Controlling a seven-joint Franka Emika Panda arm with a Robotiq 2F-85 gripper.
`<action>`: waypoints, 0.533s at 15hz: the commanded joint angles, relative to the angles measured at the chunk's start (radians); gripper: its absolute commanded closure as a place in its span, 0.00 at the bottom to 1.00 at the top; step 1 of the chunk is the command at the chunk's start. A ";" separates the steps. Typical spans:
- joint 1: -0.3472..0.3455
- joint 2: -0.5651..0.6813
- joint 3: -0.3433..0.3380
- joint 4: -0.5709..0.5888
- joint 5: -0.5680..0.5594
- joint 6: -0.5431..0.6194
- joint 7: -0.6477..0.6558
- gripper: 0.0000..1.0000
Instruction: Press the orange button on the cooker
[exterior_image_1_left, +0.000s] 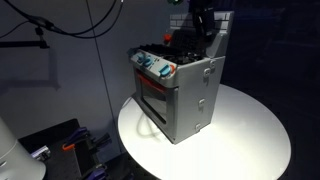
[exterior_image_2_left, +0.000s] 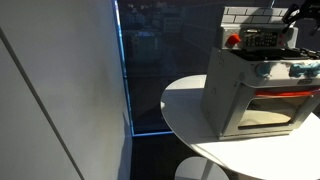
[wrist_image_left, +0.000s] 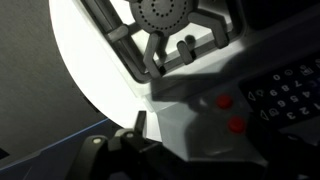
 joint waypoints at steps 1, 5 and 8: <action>0.007 -0.011 -0.009 0.014 0.020 -0.059 0.011 0.00; 0.006 -0.010 -0.010 0.016 0.017 -0.077 0.016 0.00; 0.005 -0.004 -0.012 0.021 0.017 -0.079 0.018 0.00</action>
